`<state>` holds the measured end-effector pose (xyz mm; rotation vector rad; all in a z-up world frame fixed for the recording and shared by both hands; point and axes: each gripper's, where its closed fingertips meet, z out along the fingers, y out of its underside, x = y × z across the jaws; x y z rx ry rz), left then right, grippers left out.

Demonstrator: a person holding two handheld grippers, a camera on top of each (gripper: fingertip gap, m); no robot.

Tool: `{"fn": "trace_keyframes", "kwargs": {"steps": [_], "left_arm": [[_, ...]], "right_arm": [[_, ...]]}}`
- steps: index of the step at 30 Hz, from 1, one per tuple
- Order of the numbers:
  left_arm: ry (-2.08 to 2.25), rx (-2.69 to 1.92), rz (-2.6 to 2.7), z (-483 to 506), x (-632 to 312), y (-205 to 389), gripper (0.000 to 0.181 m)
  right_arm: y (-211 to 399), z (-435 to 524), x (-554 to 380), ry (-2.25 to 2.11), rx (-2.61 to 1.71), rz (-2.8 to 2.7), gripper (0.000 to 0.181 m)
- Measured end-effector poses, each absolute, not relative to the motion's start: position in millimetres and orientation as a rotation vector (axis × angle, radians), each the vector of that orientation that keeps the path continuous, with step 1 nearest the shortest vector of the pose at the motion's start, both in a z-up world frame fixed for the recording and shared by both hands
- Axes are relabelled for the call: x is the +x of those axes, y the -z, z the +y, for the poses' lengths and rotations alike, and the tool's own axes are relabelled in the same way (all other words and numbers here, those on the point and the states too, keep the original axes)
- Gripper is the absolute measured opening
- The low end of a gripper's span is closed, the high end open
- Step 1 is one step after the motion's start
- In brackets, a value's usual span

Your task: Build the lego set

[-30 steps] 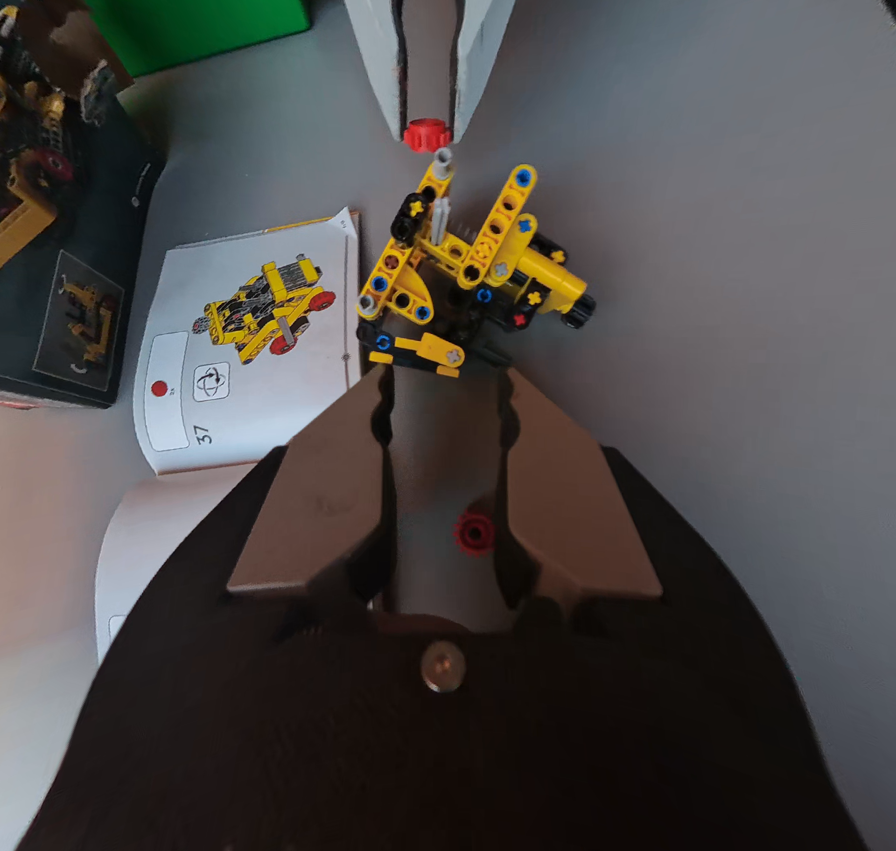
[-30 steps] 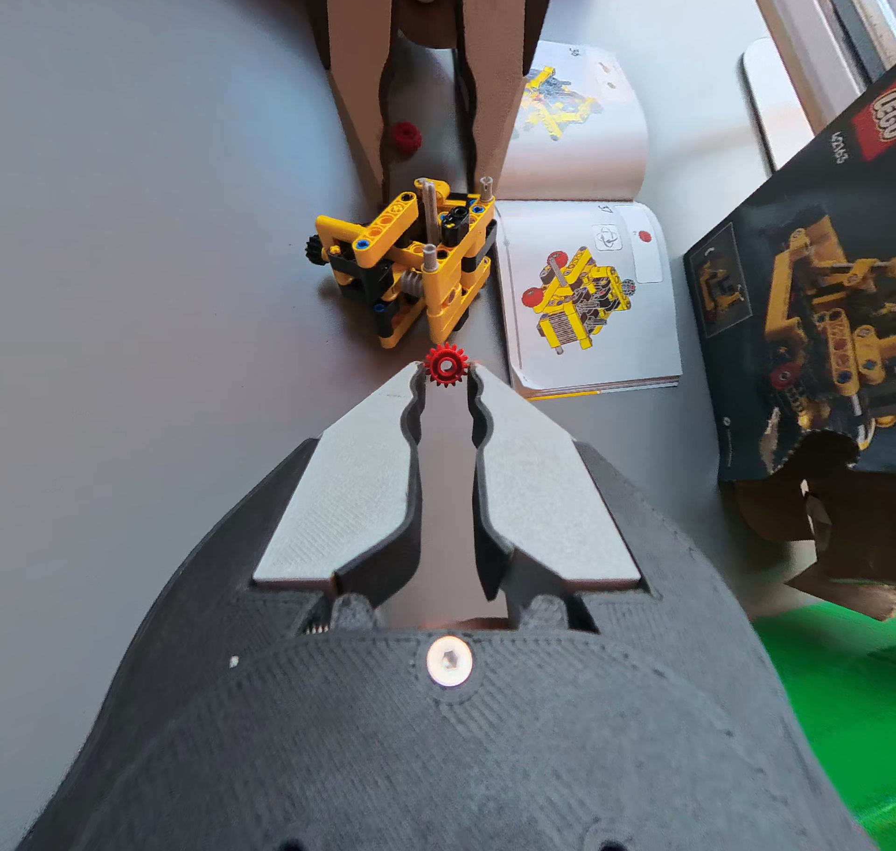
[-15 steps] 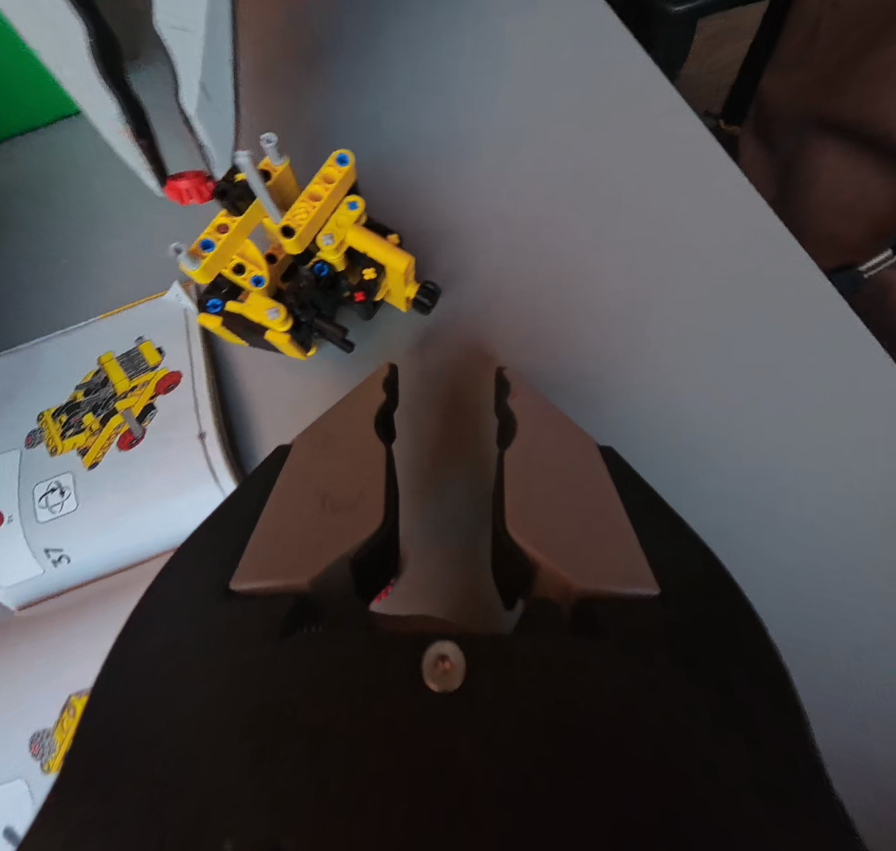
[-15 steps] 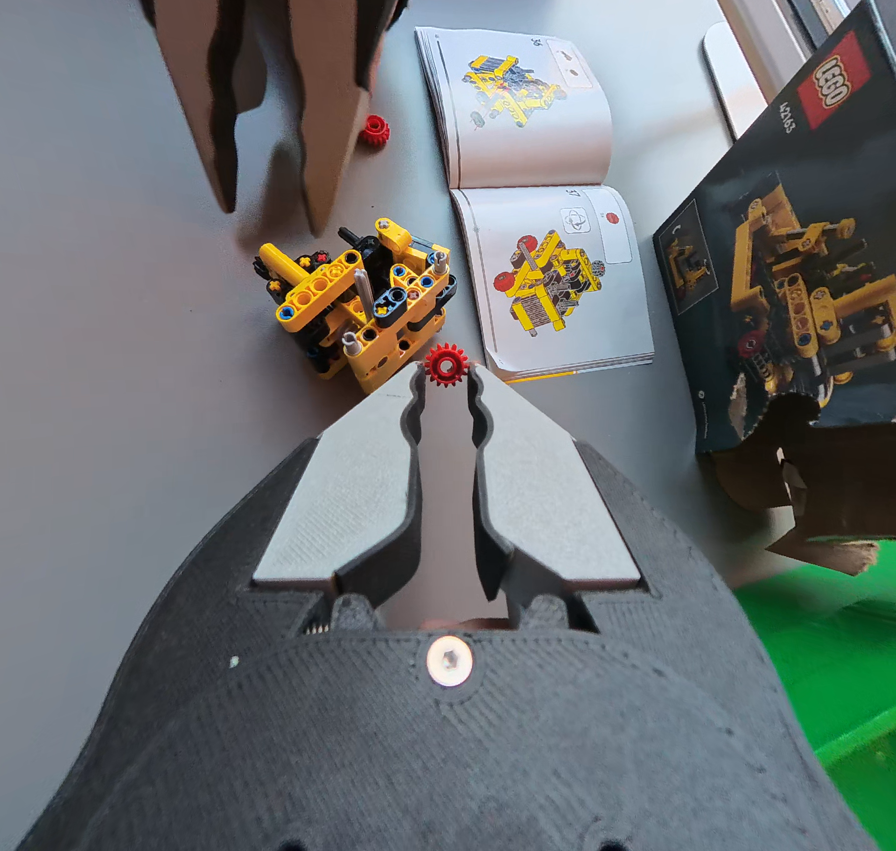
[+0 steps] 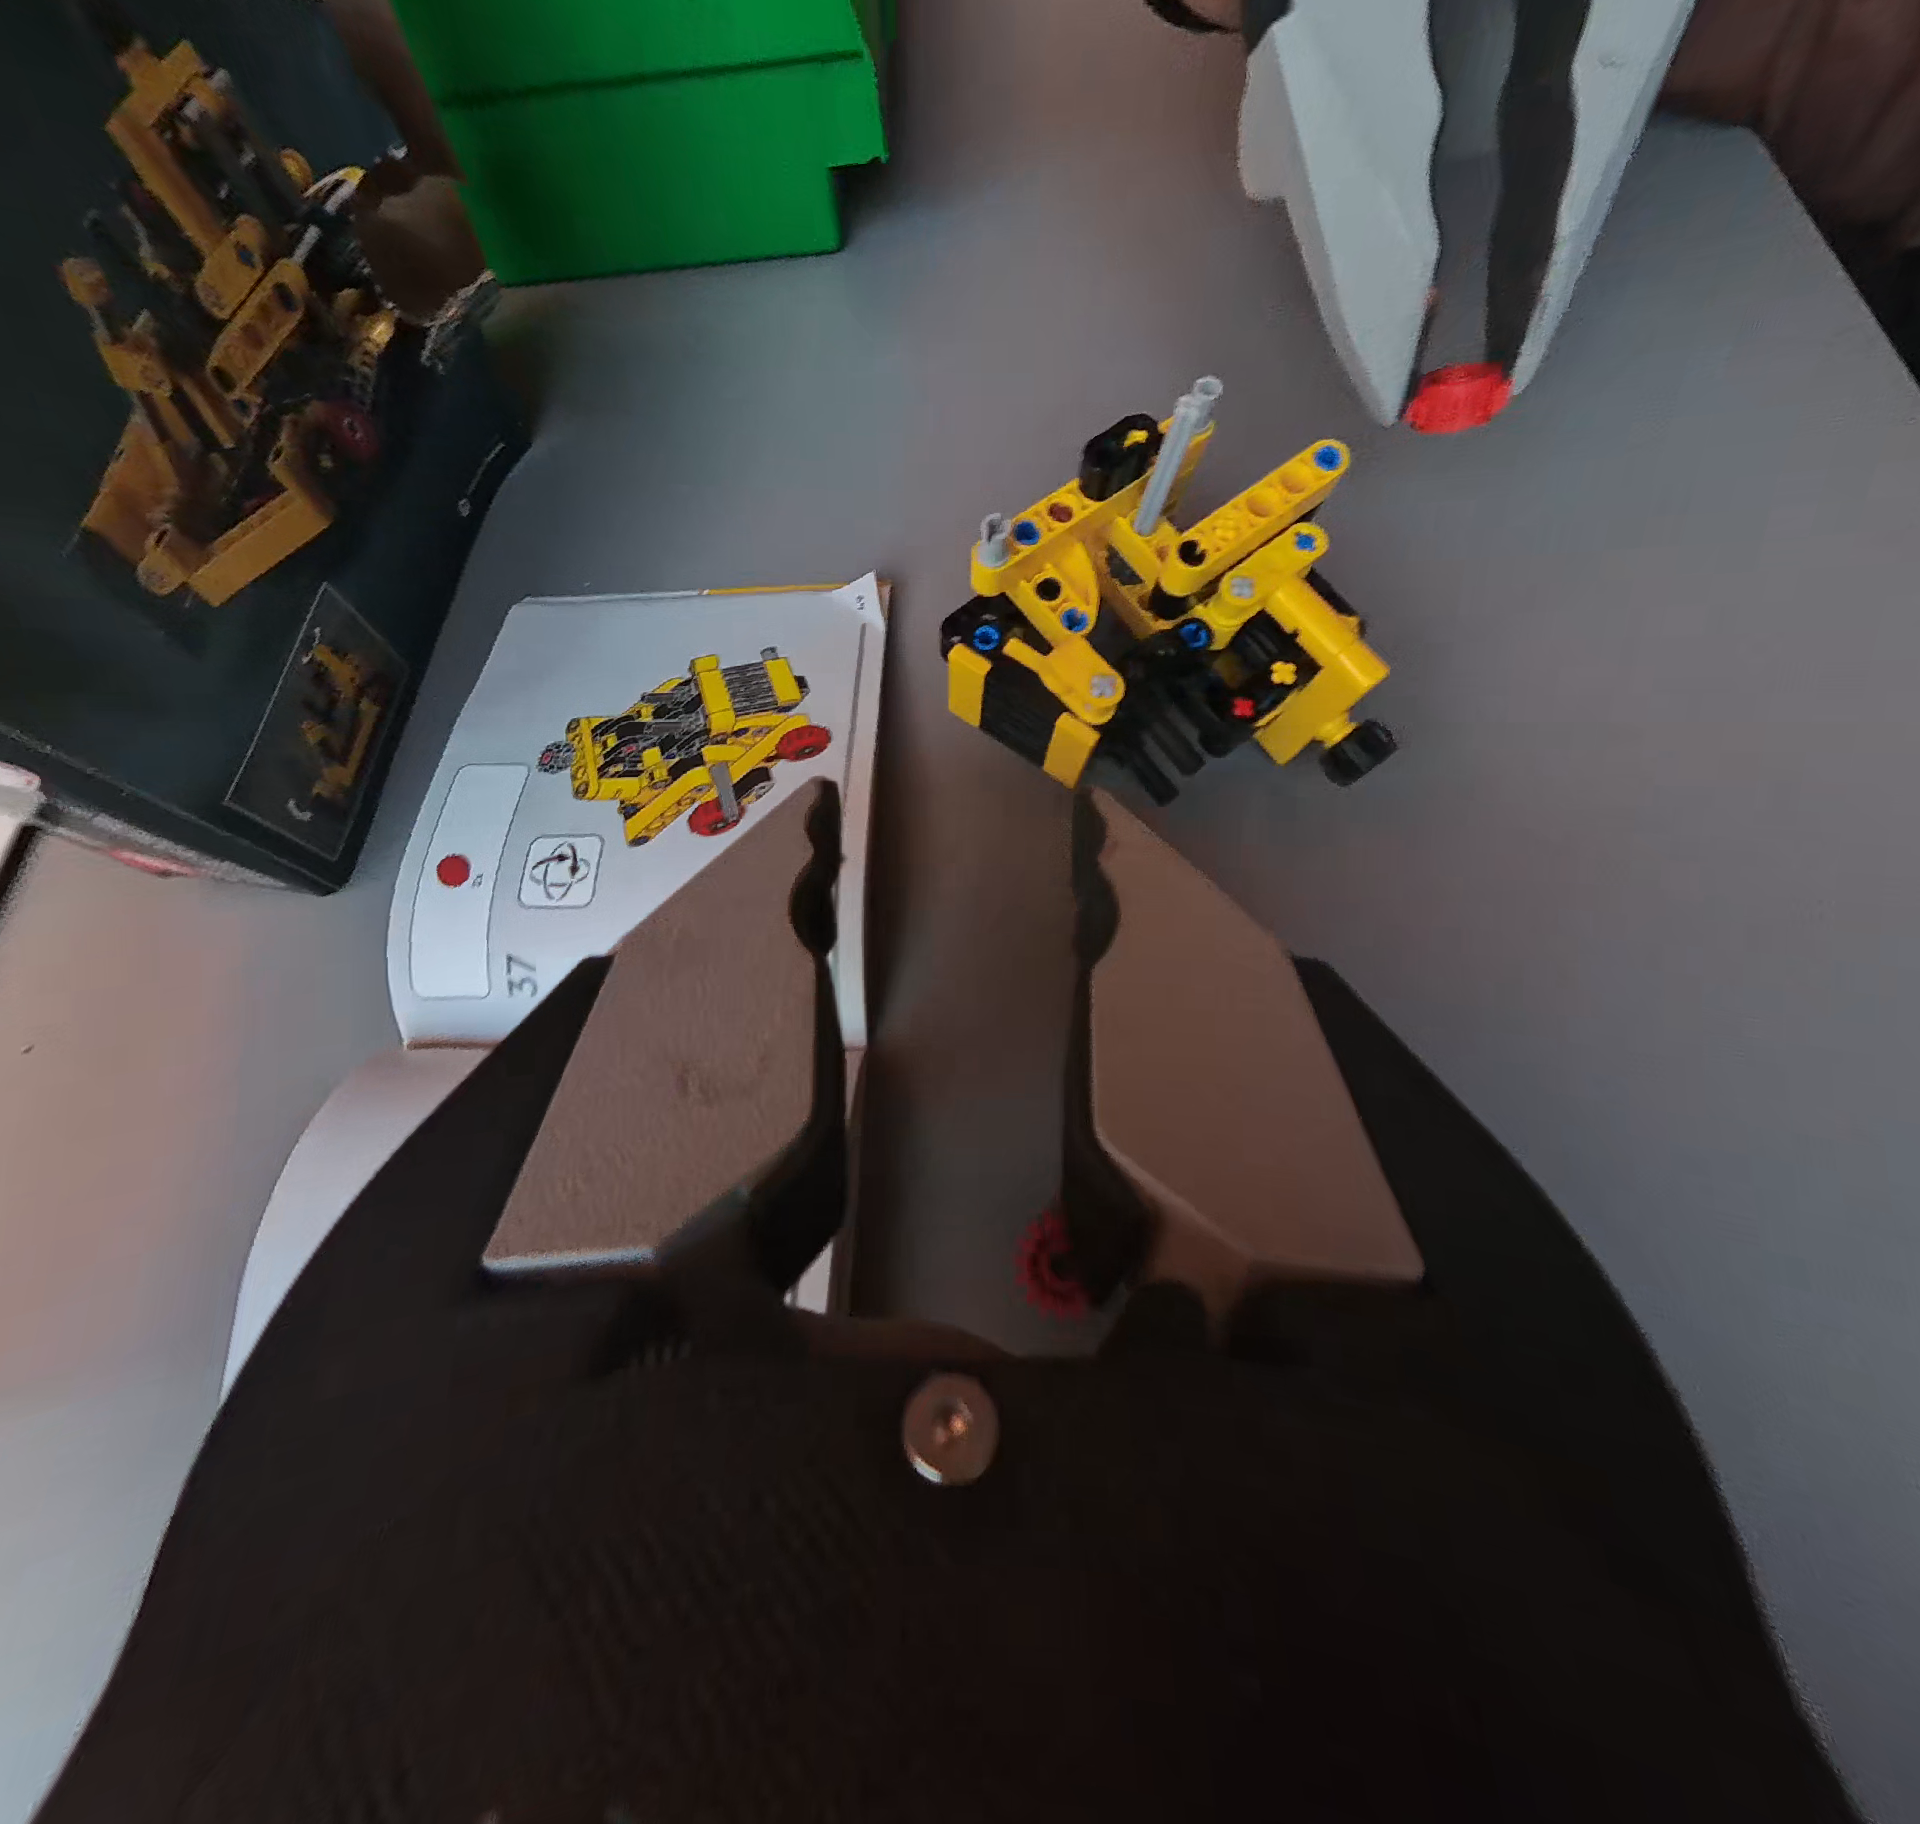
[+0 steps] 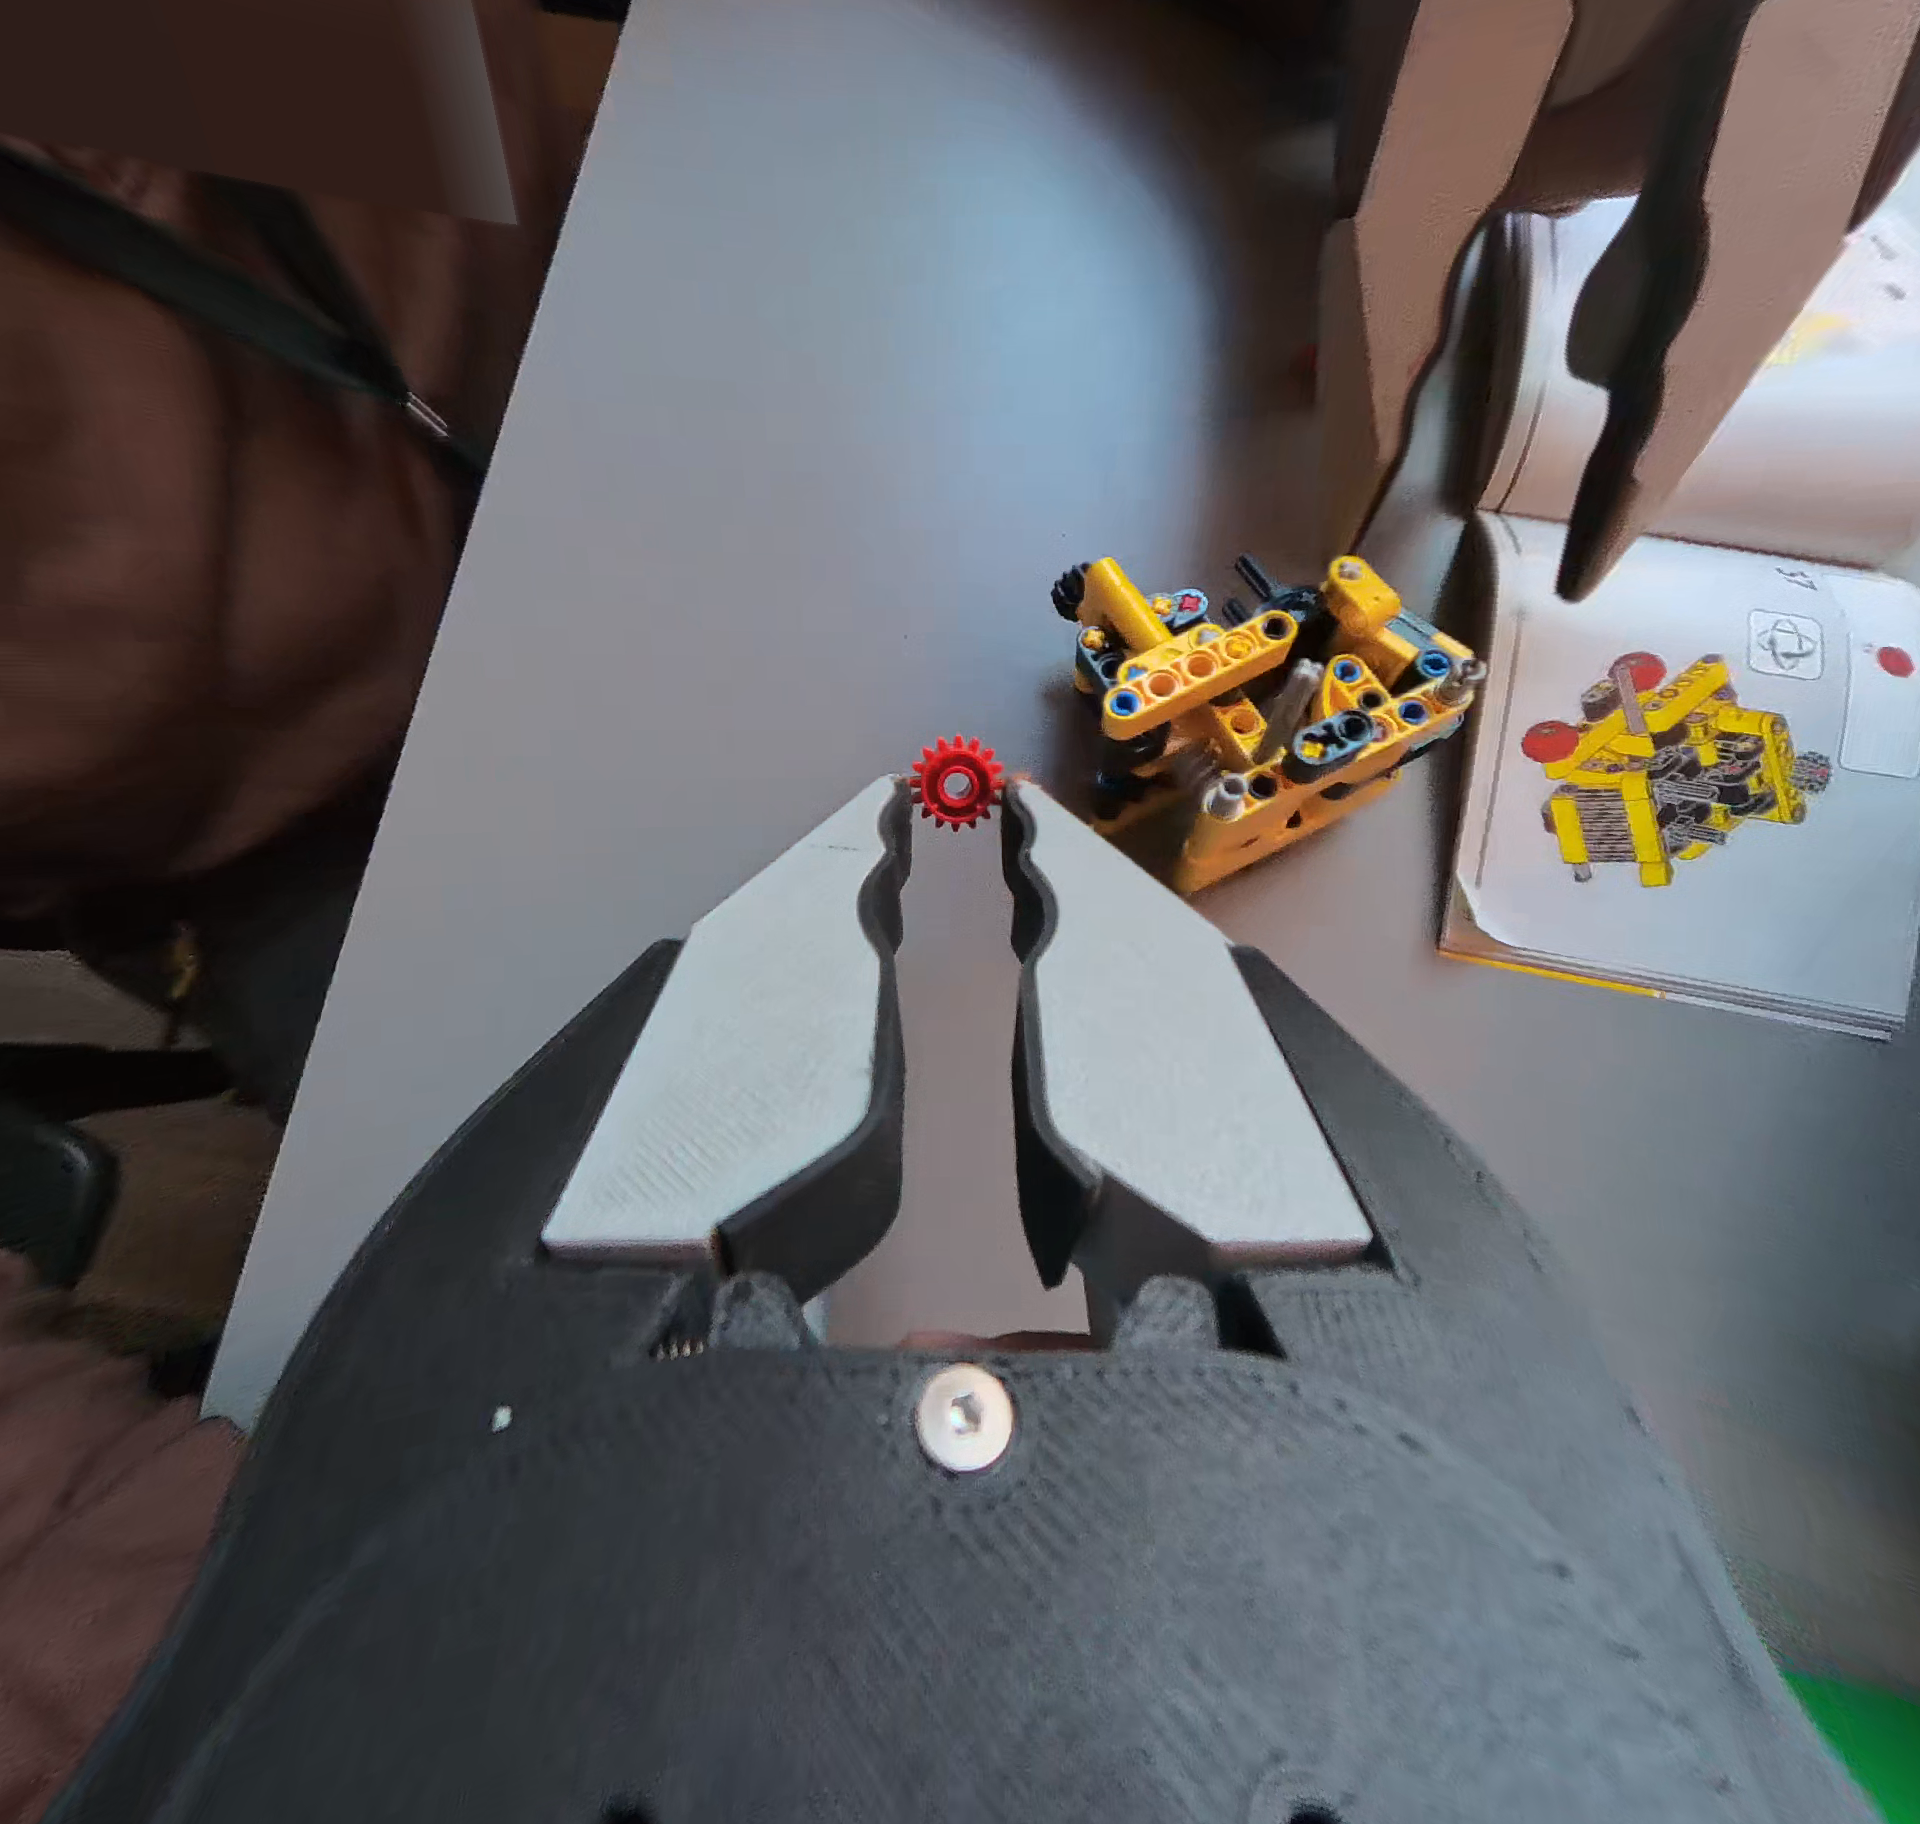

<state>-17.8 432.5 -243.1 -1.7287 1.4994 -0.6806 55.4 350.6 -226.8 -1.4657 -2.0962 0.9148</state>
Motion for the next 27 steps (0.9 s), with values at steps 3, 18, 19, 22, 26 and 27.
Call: {"fn": "trace_keyframes", "kwargs": {"steps": [3,18,19,22,26,27], "left_arm": [[0.747,-1.7,1.539,419,-8,242,0.041],[0.782,-1.604,1.654,400,-12,244,0.023],[0.735,-1.616,1.61,411,-12,244,0.023],[0.703,-1.597,1.556,419,-10,241,0.026],[0.788,-1.588,1.596,404,-6,239,0.031],[0.806,-1.603,1.594,402,-5,240,0.032]], "right_arm": [[233,356,51,-0.872,-1.497,-2.091,0.013],[241,403,72,-0.701,-1.654,-1.935,0.014],[240,404,72,-0.702,-1.658,-1.924,0.014],[240,406,71,-0.691,-1.656,-1.917,0.014],[242,406,71,-0.684,-1.657,-1.923,0.014],[241,406,71,-0.685,-1.658,-1.919,0.014]]}}
